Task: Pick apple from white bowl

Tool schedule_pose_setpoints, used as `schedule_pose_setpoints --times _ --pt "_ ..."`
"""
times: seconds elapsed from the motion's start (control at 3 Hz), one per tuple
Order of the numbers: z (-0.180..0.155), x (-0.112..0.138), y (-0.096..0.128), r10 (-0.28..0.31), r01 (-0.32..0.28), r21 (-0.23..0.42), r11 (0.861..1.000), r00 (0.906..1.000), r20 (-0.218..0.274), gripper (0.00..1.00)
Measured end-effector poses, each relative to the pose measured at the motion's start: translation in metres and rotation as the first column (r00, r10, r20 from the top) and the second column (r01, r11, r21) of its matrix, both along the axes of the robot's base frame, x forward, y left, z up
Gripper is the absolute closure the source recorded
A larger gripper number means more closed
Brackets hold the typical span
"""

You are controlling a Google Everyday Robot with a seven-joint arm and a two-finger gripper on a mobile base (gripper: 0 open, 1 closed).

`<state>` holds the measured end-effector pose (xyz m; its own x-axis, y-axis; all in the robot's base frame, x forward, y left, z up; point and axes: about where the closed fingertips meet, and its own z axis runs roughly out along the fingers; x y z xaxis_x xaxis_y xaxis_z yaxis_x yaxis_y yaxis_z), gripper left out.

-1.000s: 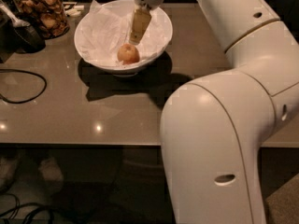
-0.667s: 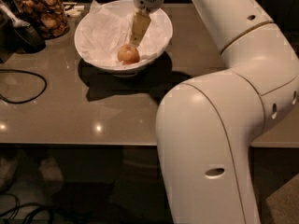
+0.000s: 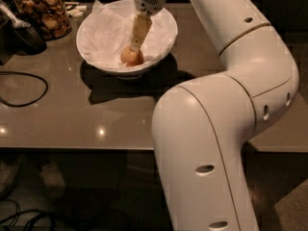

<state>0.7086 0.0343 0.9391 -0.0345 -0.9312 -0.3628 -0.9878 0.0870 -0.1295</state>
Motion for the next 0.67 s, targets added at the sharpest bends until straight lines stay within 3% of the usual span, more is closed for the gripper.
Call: schedule_pose_setpoints --times 0.67 --pt "-0.0085 0.0038 0.0058 0.001 -0.001 0.005 1.000 0.9998 -0.019 0.38"
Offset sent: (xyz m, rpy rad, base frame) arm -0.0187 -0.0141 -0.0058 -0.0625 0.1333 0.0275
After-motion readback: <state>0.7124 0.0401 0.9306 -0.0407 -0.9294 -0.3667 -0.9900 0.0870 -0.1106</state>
